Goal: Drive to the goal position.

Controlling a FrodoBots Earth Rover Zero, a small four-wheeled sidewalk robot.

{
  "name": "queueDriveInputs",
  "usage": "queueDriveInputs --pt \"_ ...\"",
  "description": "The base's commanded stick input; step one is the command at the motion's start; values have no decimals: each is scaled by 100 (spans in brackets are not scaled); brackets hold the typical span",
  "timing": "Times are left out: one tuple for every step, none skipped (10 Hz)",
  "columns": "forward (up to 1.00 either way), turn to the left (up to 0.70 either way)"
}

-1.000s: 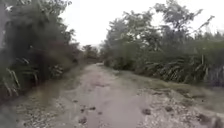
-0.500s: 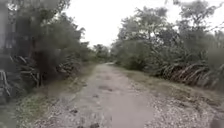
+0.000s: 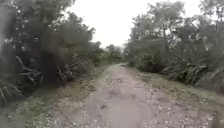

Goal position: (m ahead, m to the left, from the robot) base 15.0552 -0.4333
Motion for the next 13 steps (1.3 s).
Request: queueDriveInputs --pt "70 0" --pt "70 0" --pt "70 0" --pt "70 0" --pt "70 0" --pt "70 0" --pt "70 0" --pt "70 0" --pt "70 0" --pt "70 0" --pt "70 0" --pt "70 0" --pt "70 0"
